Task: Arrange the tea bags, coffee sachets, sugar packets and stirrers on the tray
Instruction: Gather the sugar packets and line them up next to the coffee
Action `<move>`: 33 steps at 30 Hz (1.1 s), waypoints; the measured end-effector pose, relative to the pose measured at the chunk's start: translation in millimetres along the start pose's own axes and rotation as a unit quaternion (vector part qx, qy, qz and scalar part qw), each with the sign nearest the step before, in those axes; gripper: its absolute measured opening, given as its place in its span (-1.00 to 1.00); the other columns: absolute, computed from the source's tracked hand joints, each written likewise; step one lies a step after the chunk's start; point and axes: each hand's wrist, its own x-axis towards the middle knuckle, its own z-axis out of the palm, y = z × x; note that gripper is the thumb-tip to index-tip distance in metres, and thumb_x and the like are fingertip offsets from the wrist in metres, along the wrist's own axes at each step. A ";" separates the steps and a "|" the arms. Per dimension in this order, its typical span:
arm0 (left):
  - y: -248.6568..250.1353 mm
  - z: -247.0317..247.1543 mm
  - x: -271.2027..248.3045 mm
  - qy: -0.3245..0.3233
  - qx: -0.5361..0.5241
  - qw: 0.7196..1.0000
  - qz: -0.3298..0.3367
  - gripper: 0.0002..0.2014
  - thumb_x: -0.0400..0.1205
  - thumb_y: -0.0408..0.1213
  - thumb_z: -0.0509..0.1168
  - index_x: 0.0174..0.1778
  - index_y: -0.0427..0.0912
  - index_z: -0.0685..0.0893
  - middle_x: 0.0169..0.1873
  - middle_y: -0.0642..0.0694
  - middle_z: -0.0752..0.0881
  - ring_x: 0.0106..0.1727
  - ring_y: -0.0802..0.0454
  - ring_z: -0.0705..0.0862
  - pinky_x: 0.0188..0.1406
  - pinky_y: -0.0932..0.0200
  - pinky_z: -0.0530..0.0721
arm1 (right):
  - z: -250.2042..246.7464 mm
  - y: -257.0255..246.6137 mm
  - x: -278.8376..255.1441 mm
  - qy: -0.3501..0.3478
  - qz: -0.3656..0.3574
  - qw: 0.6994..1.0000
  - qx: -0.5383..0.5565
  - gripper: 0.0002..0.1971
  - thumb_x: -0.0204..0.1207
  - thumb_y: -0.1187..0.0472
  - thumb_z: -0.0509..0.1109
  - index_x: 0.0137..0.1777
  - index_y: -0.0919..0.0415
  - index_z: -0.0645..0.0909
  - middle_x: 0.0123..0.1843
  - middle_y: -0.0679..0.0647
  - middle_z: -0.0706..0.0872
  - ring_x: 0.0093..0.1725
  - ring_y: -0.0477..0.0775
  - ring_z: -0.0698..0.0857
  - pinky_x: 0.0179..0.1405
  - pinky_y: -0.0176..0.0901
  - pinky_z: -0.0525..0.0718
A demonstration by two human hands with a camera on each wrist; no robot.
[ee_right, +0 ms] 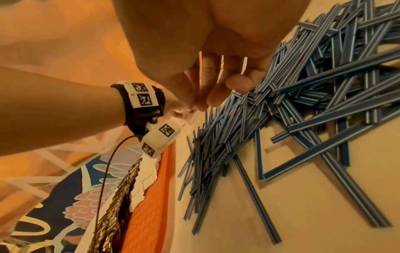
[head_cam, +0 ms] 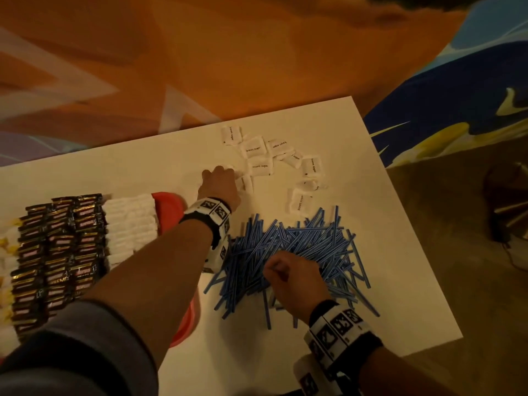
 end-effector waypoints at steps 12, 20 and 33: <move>7.1 18.2 -21.3 -0.025 0.024 0.995 -0.089 -0.30 0.64 0.27 0.22 0.66 0.21 0.12 0.62 -0.18 0.12 0.55 -0.41 0.22 0.29 -0.38 0.51 | 0.8 -1.3 1.5 0.025 -0.025 0.999 0.024 -0.88 0.56 0.20 0.45 -0.19 0.01 0.66 -0.35 -0.18 0.65 -0.29 -0.28 0.62 -0.29 -0.57 0.52; -11.3 24.7 -19.3 0.016 -0.102 0.995 0.001 -0.61 0.64 -0.37 0.30 0.42 -0.20 0.54 0.42 -0.22 0.38 0.34 -0.28 0.52 0.33 -0.04 0.56 | -1.6 0.0 -1.8 0.021 -0.007 0.998 0.064 -0.84 0.55 0.22 0.47 -0.22 -0.05 0.64 -0.26 -0.13 0.72 -0.19 -0.23 0.68 -0.15 -0.43 0.62; -64.0 -38.0 -104.3 -0.067 -0.726 0.648 -0.218 -0.75 0.55 -0.42 0.05 -0.40 -0.17 0.53 -0.48 -0.09 0.54 -0.58 0.01 0.44 -0.61 0.32 0.41 | 2.1 -83.2 19.8 -0.004 -0.038 0.990 0.137 -0.90 0.53 0.12 0.50 -0.20 -0.01 0.66 -0.20 -0.02 0.77 -0.16 -0.06 0.76 -0.13 -0.23 0.67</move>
